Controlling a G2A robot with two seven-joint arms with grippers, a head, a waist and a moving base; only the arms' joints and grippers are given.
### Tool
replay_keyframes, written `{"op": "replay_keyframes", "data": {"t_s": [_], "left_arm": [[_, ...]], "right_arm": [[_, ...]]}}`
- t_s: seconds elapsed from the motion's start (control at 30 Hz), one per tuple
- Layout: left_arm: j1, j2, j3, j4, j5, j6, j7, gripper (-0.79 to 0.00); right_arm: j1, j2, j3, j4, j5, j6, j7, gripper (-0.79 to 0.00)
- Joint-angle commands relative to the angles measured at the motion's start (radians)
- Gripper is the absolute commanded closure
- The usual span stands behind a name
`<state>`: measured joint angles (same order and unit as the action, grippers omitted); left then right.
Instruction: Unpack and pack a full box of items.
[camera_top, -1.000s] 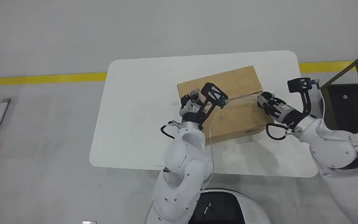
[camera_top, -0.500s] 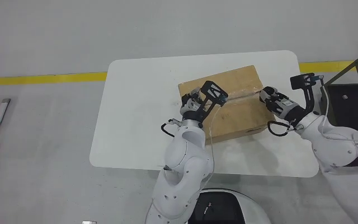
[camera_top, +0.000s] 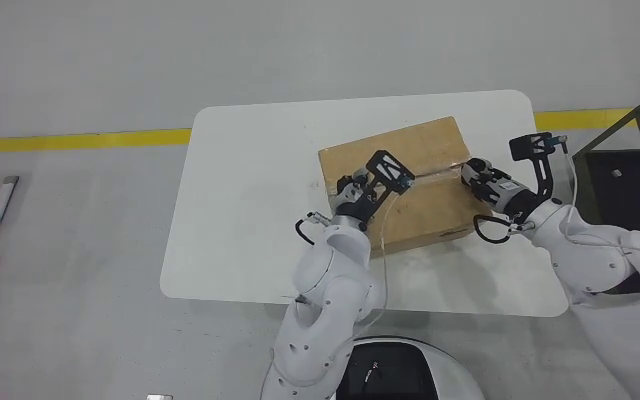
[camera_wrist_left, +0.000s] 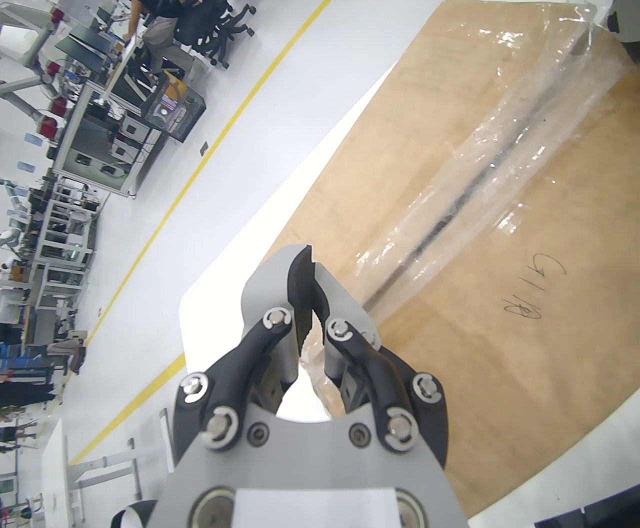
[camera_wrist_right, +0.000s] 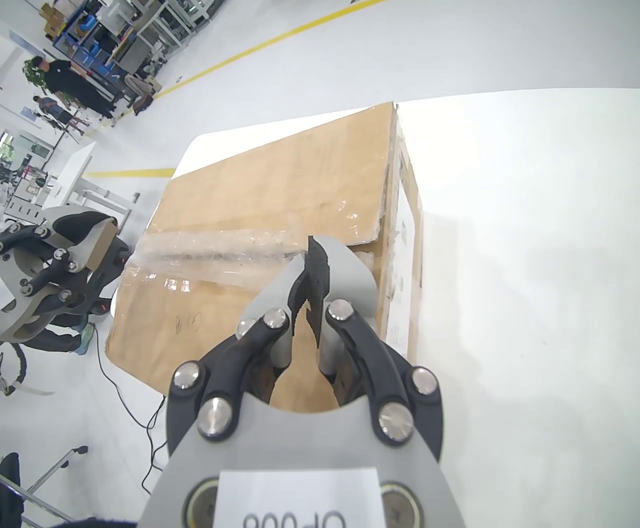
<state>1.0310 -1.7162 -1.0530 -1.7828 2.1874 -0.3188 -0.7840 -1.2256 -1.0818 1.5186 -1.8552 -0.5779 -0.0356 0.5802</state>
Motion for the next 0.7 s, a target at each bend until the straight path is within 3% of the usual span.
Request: {"op": "replay_keyframes", "data": {"t_s": [0.0, 0.63, 0.67], "left_arm": [[-0.001, 0.000, -0.007, 0.015, -0.008, -0.005, -0.003, 0.000], [-0.024, 0.001, -0.056, 0.107, -0.065, 0.010, -0.029, 0.000], [-0.025, 0.001, -0.056, 0.107, -0.065, 0.010, -0.029, 0.000]], "right_arm": [[0.000, 0.000, 0.000, 0.000, -0.001, 0.003, -0.001, 0.000], [0.000, 0.001, -0.002, -0.006, -0.014, 0.015, 0.008, 0.000], [-0.001, 0.002, 0.000, -0.008, -0.013, 0.016, 0.009, -0.031]]}}
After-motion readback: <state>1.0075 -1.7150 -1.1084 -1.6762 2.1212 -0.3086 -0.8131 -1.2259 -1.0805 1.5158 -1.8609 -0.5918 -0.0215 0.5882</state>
